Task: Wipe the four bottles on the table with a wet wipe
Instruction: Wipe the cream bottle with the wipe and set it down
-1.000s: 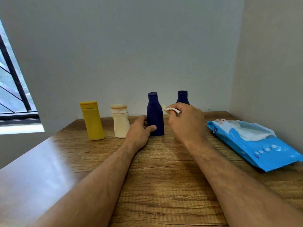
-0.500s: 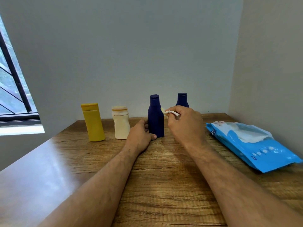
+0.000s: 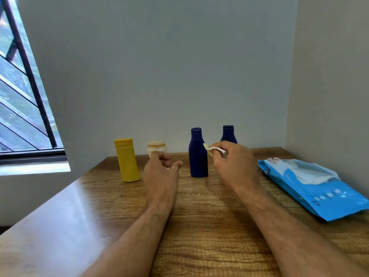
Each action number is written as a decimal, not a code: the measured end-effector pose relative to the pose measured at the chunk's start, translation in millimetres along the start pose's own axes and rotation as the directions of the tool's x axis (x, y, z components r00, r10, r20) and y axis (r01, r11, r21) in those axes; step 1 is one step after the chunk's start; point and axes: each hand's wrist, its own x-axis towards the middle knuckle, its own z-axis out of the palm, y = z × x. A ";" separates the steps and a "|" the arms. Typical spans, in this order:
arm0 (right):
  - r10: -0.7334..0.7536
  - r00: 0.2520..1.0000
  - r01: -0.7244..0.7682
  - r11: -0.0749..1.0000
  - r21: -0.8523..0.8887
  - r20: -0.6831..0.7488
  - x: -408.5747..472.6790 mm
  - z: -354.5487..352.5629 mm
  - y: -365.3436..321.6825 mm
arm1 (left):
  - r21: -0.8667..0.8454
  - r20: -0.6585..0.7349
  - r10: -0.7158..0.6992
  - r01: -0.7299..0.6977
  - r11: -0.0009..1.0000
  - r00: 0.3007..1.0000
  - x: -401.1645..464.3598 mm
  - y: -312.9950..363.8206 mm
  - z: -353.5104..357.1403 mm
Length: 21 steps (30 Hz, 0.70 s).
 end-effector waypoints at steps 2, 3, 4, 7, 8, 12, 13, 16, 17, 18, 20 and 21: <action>0.002 1.000 -0.002 1.000 0.003 0.012 0.8 1.6 0.9 | -0.025 -0.104 0.019 -0.022 0.999 0.994 5.0 -2.0 -0.2; 0.005 1.000 -0.005 1.000 0.006 0.018 0.9 2.5 1.1 | -0.027 -0.128 0.013 -0.016 1.000 0.992 7.5 -4.1 0.7; 0.009 1.000 -0.010 1.000 0.009 0.025 0.9 3.0 1.1 | -0.023 -0.141 -0.003 -0.001 1.000 0.990 9.7 -6.3 1.7; 0.007 1.000 -0.008 1.000 0.017 0.029 1.4 4.9 -0.2 | -0.001 -0.120 -0.076 0.076 0.997 0.990 15.8 -13.7 6.3; 0.002 1.000 -0.003 1.000 0.021 0.027 1.6 5.5 -0.5 | 0.008 -0.102 -0.101 0.103 0.995 0.990 17.4 -15.7 8.2; -0.006 1.000 0.005 1.000 0.013 0.018 1.7 8.2 -0.9 | 0.090 -0.072 -0.169 0.175 0.981 0.983 23.4 -23.3 15.9; -0.009 1.000 0.009 1.000 0.009 0.020 1.4 9.0 -0.9 | 0.114 -0.068 -0.175 0.182 0.977 0.982 24.7 -24.8 17.3; -0.032 0.999 0.032 0.999 0.017 0.018 1.0 10.8 -0.4 | 0.179 -0.061 -0.187 0.195 0.964 0.980 27.5 -27.3 21.0; -0.040 0.999 0.040 0.999 0.025 0.011 1.1 11.4 -0.3 | 0.185 -0.061 -0.196 0.204 0.961 0.979 28.2 -27.7 21.4; -0.043 0.999 0.043 0.999 0.032 0.005 1.2 11.9 -0.2 | 0.185 -0.059 -0.204 0.211 0.960 0.977 29.0 -28.3 21.9; -0.042 0.999 0.042 0.999 0.034 0.005 1.5 13.1 0.4 | 0.181 -0.052 -0.226 0.232 0.956 0.973 30.5 -28.3 22.4; -0.039 0.999 0.039 0.999 0.033 0.007 1.9 13.7 0.7 | 0.177 -0.049 -0.245 0.250 0.952 0.968 31.2 -27.4 22.1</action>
